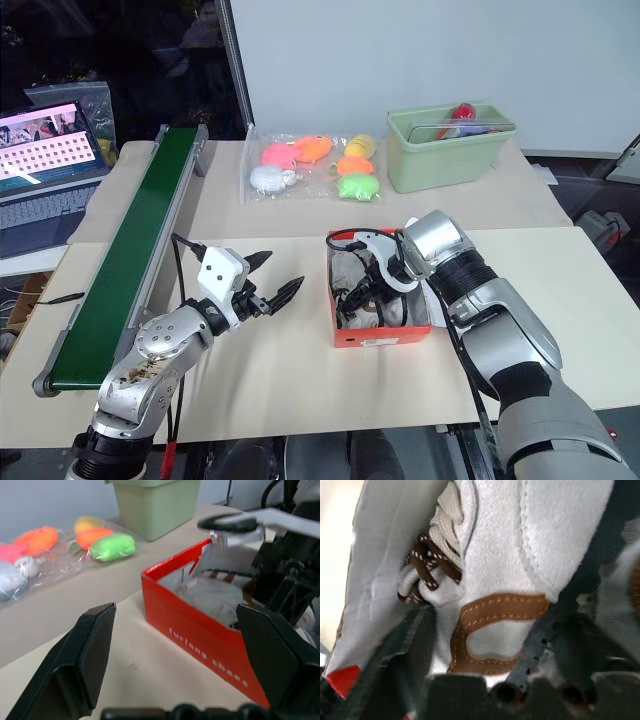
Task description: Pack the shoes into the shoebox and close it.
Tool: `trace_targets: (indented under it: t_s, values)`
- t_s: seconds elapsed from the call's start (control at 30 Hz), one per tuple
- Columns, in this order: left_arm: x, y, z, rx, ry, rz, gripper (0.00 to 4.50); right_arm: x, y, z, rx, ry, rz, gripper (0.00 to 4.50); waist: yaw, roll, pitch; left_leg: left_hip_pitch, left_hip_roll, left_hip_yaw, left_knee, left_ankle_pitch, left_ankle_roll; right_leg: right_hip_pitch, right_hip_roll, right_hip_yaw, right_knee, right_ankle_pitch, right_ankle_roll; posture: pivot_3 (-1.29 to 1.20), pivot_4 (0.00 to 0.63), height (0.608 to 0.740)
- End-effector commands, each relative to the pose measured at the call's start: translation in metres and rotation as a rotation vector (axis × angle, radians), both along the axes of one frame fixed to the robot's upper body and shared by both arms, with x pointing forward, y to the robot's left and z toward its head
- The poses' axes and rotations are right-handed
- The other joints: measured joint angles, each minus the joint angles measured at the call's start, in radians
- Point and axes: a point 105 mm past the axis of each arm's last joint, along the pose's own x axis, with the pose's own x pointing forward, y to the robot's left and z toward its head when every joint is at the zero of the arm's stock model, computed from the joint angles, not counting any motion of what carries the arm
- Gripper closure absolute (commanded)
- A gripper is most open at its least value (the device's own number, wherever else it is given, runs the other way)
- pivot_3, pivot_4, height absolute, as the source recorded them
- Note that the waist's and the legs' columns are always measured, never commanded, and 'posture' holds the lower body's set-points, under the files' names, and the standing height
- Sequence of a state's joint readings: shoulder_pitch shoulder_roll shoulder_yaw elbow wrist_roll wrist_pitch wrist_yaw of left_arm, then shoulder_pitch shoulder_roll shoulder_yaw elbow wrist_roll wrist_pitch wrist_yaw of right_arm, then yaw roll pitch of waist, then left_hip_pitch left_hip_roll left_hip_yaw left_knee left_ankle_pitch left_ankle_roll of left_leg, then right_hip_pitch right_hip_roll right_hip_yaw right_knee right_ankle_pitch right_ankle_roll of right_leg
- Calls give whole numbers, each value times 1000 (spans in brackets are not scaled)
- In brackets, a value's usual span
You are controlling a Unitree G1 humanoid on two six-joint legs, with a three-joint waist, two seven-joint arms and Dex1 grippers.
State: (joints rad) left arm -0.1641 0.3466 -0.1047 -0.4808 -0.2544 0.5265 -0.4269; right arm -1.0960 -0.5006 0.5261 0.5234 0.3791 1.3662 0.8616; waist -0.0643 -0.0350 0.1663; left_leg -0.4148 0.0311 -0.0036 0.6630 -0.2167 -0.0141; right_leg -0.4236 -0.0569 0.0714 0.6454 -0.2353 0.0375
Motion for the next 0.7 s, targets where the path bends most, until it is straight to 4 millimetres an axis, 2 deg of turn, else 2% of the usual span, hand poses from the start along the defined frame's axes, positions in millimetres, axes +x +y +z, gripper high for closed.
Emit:
trace_targets:
  t_s: [0.03,0.2,0.37,0.53,0.67,0.7]
  values:
    - [2,-4,12,-7,-60,-25,375,6,-1,39,41,-105,3,421,4,0,0,-1,0,0,0,0,0,-1,0,0,0,0,0,0,150,729]
    - [6,-5,14,-10,-69,-34,375,-3,-9,46,39,-115,-4,421,18,1,1,-3,0,0,0,0,0,-2,0,0,-2,0,0,0,150,729]
    - [9,-8,16,-11,-80,-46,375,-8,-16,65,45,-176,-4,421,22,1,1,-3,0,0,0,0,0,-2,0,-1,-2,0,0,0,150,729]
    - [11,-10,18,-6,-88,-64,375,-12,-19,65,57,-202,-26,421,22,1,1,-3,0,0,0,0,0,-1,0,-1,-3,0,0,0,150,729]
    - [7,-12,20,-5,-95,-107,375,-10,-28,85,129,-274,-57,421,23,1,1,-4,-1,0,0,0,0,-2,-1,-1,-3,0,0,0,150,729]
    - [3,-15,20,-8,-90,-144,375,-13,-29,97,202,-288,-44,421,24,1,1,-4,-1,0,0,0,0,-2,-1,-1,-3,0,0,0,150,729]
